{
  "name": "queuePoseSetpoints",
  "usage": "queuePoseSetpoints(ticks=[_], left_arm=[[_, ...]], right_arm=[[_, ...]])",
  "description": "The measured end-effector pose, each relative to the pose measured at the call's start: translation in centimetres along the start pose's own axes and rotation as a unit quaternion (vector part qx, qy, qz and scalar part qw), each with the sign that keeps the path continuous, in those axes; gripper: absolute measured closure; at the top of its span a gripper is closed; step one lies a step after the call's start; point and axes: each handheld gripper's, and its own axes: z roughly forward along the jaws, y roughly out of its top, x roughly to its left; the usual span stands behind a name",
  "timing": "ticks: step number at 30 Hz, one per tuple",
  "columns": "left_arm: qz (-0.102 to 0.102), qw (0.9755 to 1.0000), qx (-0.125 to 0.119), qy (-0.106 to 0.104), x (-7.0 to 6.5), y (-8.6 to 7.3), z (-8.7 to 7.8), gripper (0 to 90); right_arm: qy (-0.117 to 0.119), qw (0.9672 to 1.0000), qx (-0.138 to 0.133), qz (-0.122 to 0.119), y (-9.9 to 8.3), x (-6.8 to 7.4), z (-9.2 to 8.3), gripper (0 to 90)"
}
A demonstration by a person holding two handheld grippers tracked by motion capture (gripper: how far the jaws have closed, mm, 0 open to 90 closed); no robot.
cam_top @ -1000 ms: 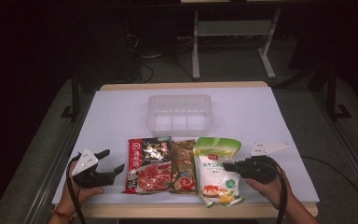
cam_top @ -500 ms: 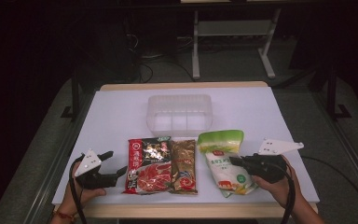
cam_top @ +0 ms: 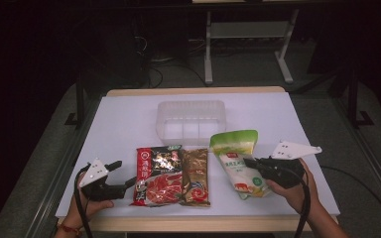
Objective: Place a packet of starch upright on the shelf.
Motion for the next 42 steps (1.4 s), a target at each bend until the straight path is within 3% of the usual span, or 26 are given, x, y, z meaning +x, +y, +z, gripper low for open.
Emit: queuePoseSetpoints(ticks=[11,18,25,32,38,39,41,42], left_arm=[[-0.005,1.0,-0.001,0.0,0.4,-0.1,-0.1,20.8],[-0.008,0.9999,-0.001,-0.008,0.4,-0.2,0.2,20.9],[-0.005,0.9999,0.0,-0.012,0.2,-0.2,0.2,20.9],[-0.006,0.9998,0.0,-0.017,0.3,-0.2,0.4,20.5],[-0.006,0.9997,0.002,-0.023,0.3,-0.3,0.6,20.5],[-0.006,0.9997,0.002,-0.024,0.3,-0.3,0.6,19.9],[-0.006,0.9997,0.002,-0.025,0.3,-0.2,0.7,19.9],[-0.005,0.9996,0.001,-0.027,0.2,-0.2,0.7,19.9]], right_arm=[[-0.032,0.999,-0.029,-0.008,3.0,-0.9,1.0,89.4],[-0.058,0.9963,-0.063,-0.007,6.4,-1.8,2.8,89.4],[-0.082,0.9944,-0.066,-0.001,9.4,-2.9,6.8,89.4],[-0.09,0.9935,-0.069,0.015,11.4,-4.0,9.9,89.4],[-0.12,0.9911,-0.056,0.01,12.7,-4.8,13.2,89.4],[-0.125,0.9902,-0.058,0.024,13.0,-5.2,13.8,89.4],[-0.125,0.9898,-0.06,0.032,13.2,-5.5,14.2,89.4],[-0.137,0.9884,-0.061,0.027,13.6,-5.7,14.9,89.4]])
